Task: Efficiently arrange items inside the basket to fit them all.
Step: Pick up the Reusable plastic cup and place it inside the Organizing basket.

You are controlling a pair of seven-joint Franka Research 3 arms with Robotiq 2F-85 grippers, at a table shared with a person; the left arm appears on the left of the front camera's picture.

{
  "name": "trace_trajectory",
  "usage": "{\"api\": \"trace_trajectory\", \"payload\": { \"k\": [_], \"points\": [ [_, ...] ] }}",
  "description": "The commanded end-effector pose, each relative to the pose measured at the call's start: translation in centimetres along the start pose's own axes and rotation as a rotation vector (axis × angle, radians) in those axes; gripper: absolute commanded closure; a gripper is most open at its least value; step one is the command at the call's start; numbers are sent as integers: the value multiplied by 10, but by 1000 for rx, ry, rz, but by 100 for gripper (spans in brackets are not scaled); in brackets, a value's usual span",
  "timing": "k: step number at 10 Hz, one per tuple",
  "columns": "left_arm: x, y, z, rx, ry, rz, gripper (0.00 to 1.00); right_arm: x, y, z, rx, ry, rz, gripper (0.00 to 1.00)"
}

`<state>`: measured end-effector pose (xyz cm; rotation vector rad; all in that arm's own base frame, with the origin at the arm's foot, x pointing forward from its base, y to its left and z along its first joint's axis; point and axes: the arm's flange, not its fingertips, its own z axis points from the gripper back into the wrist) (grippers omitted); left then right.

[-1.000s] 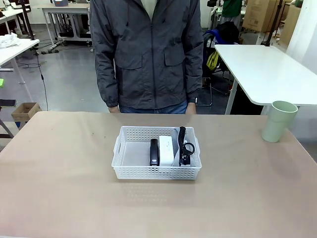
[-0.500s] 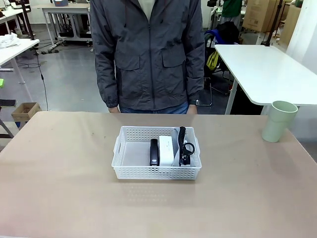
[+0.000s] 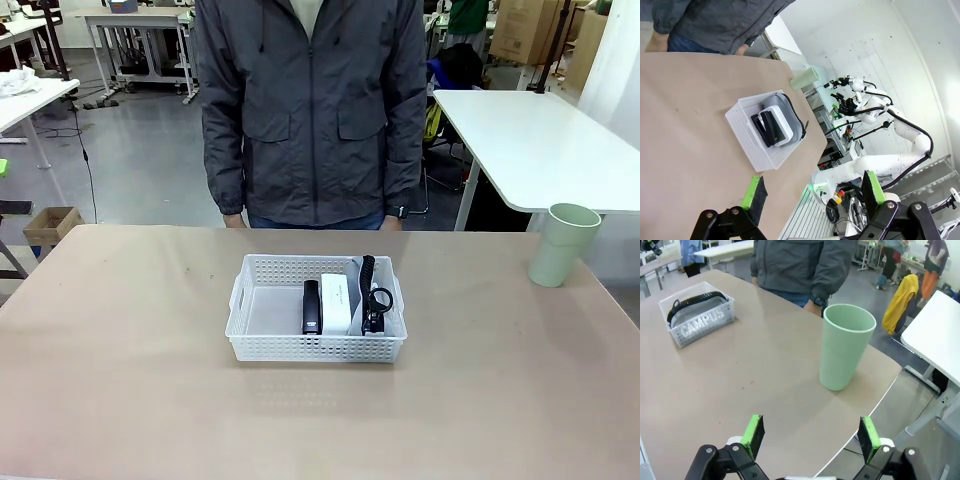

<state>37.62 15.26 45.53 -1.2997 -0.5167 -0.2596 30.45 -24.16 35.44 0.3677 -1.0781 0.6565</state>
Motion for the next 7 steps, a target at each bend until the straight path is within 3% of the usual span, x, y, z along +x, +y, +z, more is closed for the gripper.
{"api": "trace_trajectory", "payload": {
  "k": [1,3,7],
  "points": [
    [-2,-2,0,0,7,4,0,-14,-8,-30,-7,22,3,0],
    [-2,-2,0,0,7,4,0,-28,-19,-53,19,51,30,0],
    [-2,-2,0,0,7,4,0,-48,-42,-112,58,-44,26,0]
  ]
}}
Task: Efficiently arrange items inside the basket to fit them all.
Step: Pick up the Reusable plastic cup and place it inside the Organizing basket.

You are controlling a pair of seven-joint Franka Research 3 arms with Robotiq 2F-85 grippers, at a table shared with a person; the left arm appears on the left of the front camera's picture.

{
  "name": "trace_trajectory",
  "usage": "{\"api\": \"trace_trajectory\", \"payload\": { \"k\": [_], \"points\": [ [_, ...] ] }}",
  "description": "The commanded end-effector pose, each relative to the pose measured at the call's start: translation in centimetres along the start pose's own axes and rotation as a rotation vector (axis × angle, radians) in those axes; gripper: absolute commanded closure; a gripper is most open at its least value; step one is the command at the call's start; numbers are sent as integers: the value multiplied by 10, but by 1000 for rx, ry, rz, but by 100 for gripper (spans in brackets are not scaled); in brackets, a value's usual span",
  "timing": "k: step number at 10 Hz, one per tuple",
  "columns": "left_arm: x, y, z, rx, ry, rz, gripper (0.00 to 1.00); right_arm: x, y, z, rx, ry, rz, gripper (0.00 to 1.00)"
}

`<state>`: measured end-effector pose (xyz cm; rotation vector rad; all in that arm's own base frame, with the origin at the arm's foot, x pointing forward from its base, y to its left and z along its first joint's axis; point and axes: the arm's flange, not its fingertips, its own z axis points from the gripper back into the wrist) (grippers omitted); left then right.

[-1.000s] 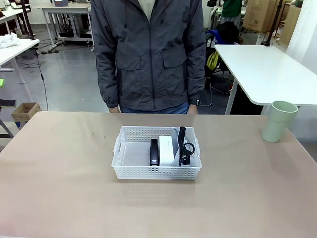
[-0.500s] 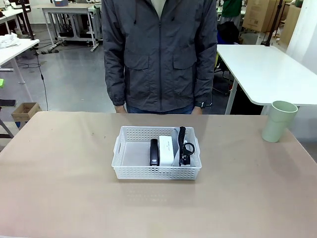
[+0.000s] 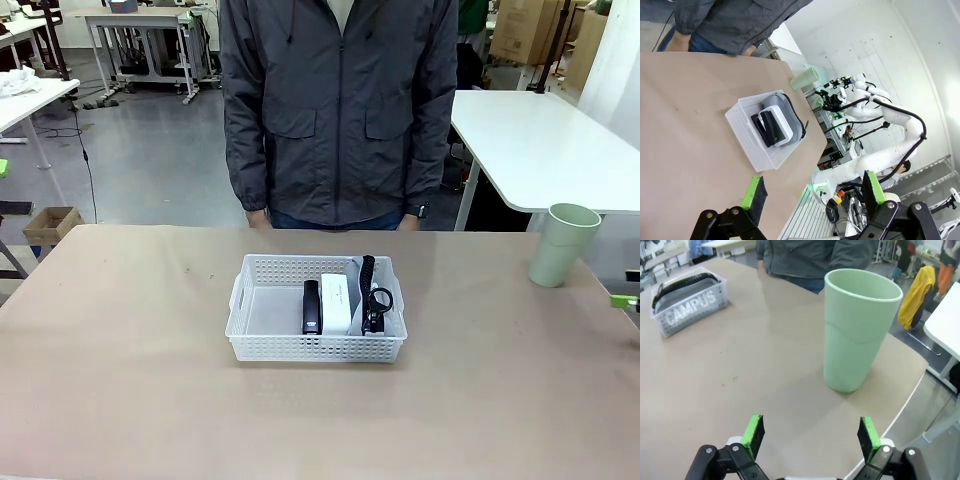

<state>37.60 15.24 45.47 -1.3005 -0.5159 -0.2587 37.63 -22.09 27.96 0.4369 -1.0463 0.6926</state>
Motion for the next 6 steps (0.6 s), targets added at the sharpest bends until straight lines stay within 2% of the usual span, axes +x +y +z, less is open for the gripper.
{"api": "trace_trajectory", "payload": {
  "k": [1,3,6],
  "points": [
    [-2,-2,0,0,7,3,0,-13,-20,-31,-4,-69,32,0],
    [-2,-2,0,0,7,3,0,-20,-29,-60,24,-67,19,0],
    [-2,-2,0,0,7,3,0,-30,-38,-88,61,-113,20,0]
  ]
}}
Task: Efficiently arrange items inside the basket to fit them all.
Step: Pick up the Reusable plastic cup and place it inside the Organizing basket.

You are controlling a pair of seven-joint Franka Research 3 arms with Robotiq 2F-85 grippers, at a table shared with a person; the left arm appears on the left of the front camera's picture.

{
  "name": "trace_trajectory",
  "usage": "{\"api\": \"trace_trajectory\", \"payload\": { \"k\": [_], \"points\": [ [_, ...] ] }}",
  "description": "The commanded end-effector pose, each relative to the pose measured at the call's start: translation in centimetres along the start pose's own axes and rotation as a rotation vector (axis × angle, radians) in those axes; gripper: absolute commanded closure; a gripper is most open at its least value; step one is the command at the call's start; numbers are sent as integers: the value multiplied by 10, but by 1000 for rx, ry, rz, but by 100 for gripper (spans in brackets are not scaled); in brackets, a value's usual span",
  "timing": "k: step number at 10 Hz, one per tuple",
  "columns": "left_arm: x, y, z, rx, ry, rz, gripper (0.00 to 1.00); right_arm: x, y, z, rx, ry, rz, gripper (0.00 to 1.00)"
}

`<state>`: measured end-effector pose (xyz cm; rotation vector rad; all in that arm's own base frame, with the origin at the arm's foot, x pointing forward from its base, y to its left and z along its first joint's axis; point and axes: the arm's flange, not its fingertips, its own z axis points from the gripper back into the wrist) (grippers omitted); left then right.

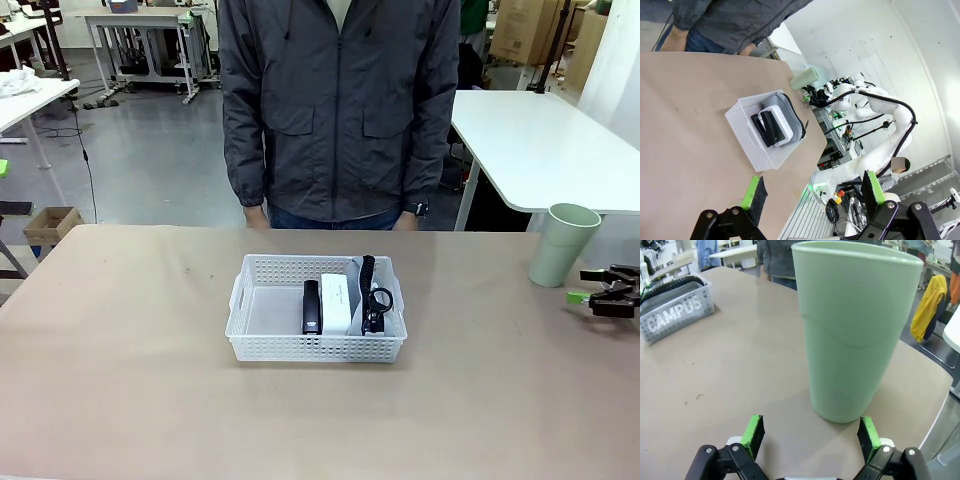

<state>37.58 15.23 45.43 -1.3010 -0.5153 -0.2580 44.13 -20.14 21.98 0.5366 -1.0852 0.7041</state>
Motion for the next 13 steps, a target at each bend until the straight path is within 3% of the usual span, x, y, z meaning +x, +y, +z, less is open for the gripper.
{"api": "trace_trajectory", "payload": {
  "k": [1,3,7,13],
  "points": [
    [-2,-2,0,1,7,2,0,-7,-6,-14,-1,-28,37,0],
    [-2,-2,0,1,7,2,0,-15,-8,-28,17,-59,17,0],
    [-2,-2,0,1,7,2,0,-20,-8,-53,37,-212,37,0],
    [-2,-2,0,1,7,2,0,-10,-10,-86,-94,-290,26,0]
  ]
}}
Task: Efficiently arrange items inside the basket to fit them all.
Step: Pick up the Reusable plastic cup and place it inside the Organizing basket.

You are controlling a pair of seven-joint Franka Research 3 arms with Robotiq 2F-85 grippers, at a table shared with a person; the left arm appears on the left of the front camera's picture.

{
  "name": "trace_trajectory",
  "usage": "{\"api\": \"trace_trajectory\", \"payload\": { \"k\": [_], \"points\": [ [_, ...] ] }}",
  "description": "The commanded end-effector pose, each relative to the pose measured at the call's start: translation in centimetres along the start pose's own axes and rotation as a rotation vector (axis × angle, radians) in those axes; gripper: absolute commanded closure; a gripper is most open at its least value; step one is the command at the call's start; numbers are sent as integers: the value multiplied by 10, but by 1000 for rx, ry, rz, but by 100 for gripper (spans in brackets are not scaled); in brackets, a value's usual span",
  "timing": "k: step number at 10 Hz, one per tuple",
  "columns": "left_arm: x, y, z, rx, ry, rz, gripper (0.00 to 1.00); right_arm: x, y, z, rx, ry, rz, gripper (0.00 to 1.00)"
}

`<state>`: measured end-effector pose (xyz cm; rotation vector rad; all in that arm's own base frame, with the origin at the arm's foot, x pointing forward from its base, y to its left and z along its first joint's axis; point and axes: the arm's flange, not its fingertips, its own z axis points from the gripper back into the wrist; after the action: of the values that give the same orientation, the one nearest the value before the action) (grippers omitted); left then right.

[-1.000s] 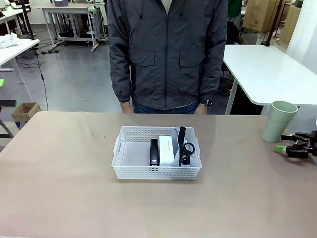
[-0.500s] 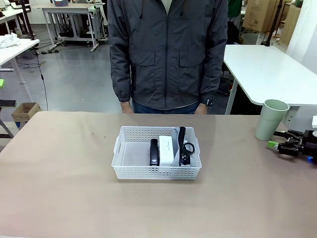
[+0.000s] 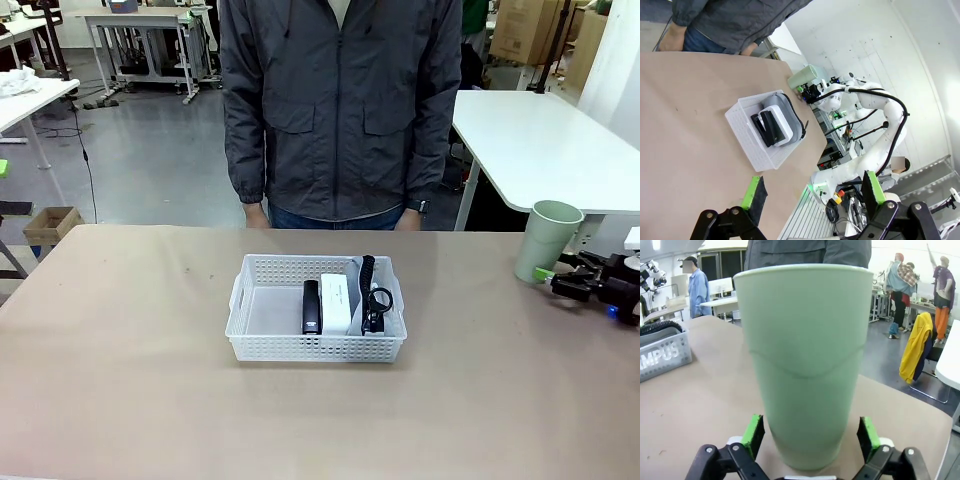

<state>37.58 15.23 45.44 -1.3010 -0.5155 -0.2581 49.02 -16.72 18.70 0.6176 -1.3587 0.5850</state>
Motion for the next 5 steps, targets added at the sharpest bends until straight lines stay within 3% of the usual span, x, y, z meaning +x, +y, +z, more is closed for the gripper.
{"api": "trace_trajectory", "payload": {
  "k": [1,5],
  "points": [
    [-2,-2,0,1,7,3,0,-7,9,-25,-32,7,56,0],
    [-2,-2,0,1,7,3,0,-2,12,-34,-43,-13,39,0]
  ]
}}
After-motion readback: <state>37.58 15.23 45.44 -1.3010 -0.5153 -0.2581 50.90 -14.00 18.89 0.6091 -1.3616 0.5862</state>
